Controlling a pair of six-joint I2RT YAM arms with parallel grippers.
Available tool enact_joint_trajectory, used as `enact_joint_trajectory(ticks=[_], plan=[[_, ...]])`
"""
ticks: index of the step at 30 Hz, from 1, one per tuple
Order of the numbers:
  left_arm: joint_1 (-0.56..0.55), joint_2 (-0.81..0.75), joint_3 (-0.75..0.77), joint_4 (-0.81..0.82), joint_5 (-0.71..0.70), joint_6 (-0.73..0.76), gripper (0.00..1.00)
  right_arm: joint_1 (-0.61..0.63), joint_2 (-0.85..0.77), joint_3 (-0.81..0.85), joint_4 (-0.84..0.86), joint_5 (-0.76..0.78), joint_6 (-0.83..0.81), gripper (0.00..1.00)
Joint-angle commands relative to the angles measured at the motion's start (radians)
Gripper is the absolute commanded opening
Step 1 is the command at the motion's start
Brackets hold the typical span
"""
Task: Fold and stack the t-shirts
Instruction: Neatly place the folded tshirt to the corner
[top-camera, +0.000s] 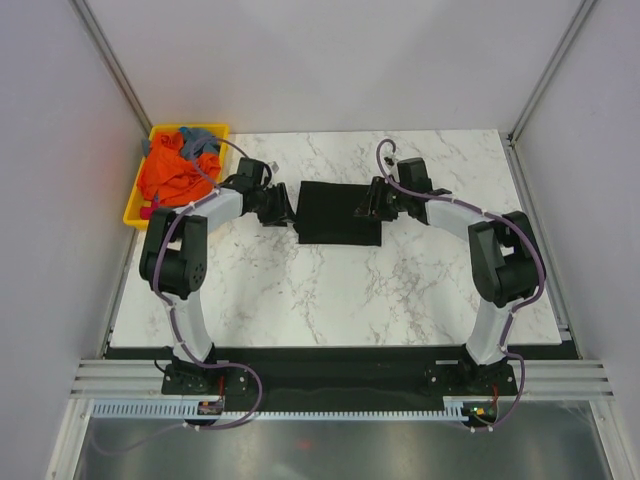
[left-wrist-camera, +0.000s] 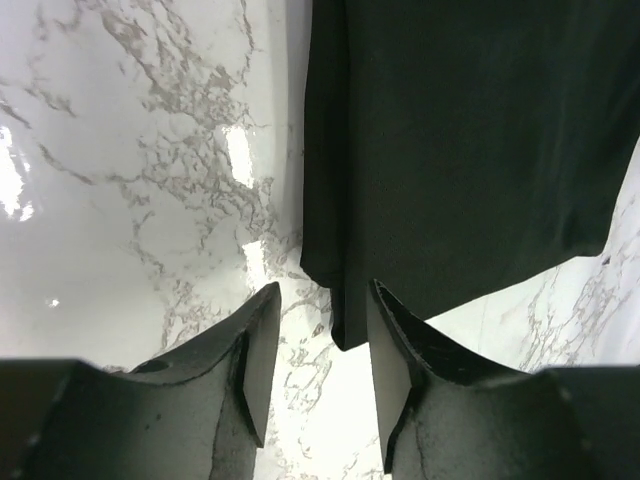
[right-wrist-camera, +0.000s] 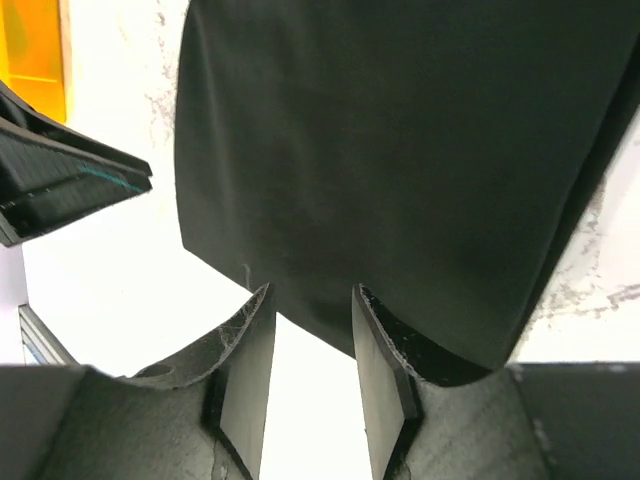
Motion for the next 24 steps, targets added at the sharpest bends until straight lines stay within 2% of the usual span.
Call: enact_joint_trajectory(ticks=[1,8,13,18,24], plan=[[-0.004,0.012,-0.013,0.113,0.074,-0.027,0.49,-0.021,-0.015,0.025,-0.019,0.033,-0.020,0.46],[-0.009,0.028,-0.083,0.264,0.103,-0.017,0.53,-0.056,-0.022,0.010,-0.045,0.054,-0.059,0.47],[-0.012,0.076,-0.077,0.268,0.131,-0.033,0.50,-0.073,-0.022,-0.003,-0.044,0.062,-0.063,0.47],[-0.012,0.053,-0.094,0.257,0.152,-0.061,0.48,-0.081,-0.013,-0.009,-0.041,0.068,-0.066,0.46],[-0.012,0.056,-0.062,0.168,0.214,-0.135,0.44,-0.086,-0.012,-0.027,-0.027,0.079,-0.063,0.46]])
